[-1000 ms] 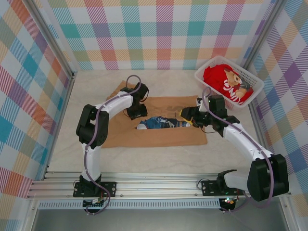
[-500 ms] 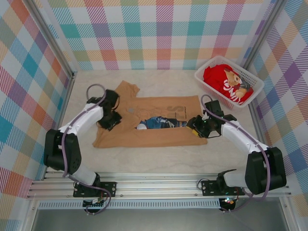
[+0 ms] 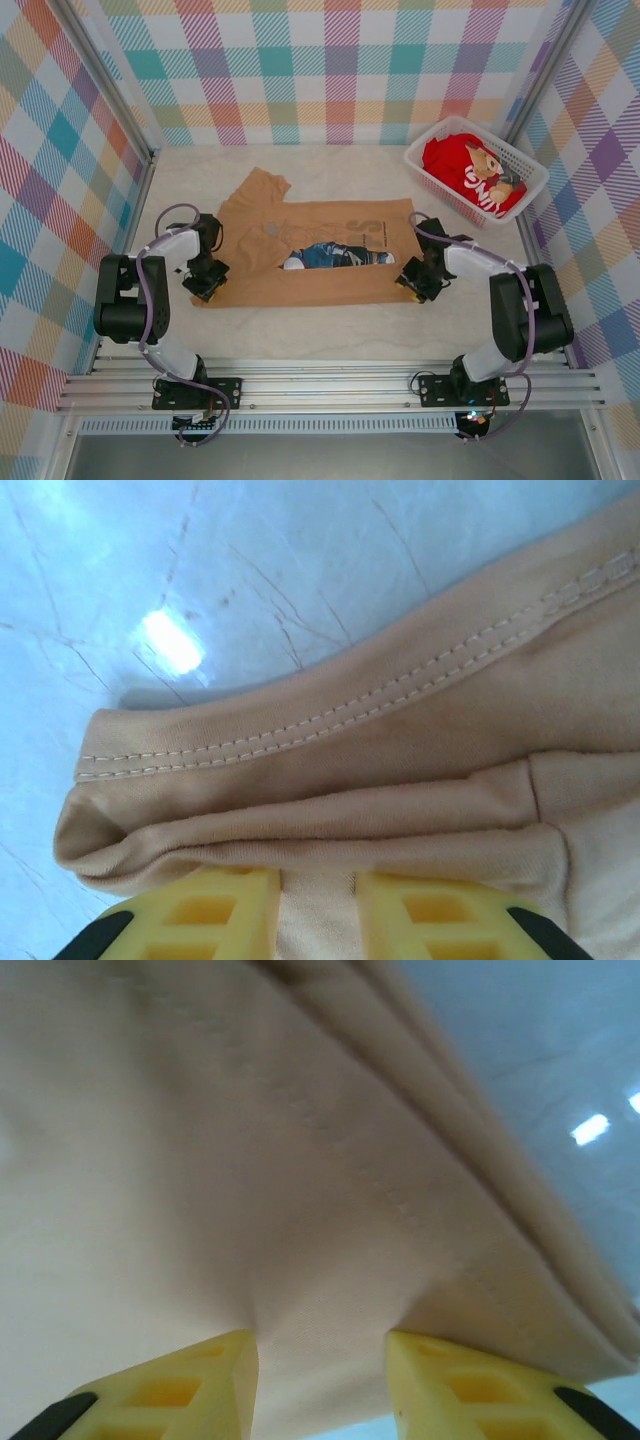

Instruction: Fold and stack the t-shirts

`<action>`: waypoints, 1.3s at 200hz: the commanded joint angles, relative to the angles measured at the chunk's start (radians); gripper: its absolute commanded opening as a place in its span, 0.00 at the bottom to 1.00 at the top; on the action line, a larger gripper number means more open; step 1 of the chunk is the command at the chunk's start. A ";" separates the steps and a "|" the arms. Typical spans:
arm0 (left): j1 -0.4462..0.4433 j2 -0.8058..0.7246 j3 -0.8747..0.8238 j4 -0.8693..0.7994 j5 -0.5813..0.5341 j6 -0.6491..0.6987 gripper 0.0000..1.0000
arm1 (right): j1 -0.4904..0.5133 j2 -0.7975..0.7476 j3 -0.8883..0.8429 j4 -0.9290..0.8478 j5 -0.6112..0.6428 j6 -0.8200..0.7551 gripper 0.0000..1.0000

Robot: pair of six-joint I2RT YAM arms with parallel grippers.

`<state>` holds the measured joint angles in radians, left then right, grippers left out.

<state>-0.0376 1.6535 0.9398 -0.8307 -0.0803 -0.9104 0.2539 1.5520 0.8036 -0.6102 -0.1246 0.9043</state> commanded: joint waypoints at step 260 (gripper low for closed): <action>-0.122 -0.252 0.150 -0.178 -0.238 -0.013 0.54 | 0.098 -0.307 0.120 -0.155 0.334 -0.117 0.47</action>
<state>-0.1432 1.4006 0.9268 -1.0298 -0.2546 -1.0103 0.3477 1.2411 0.8463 -0.9108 0.0341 0.9806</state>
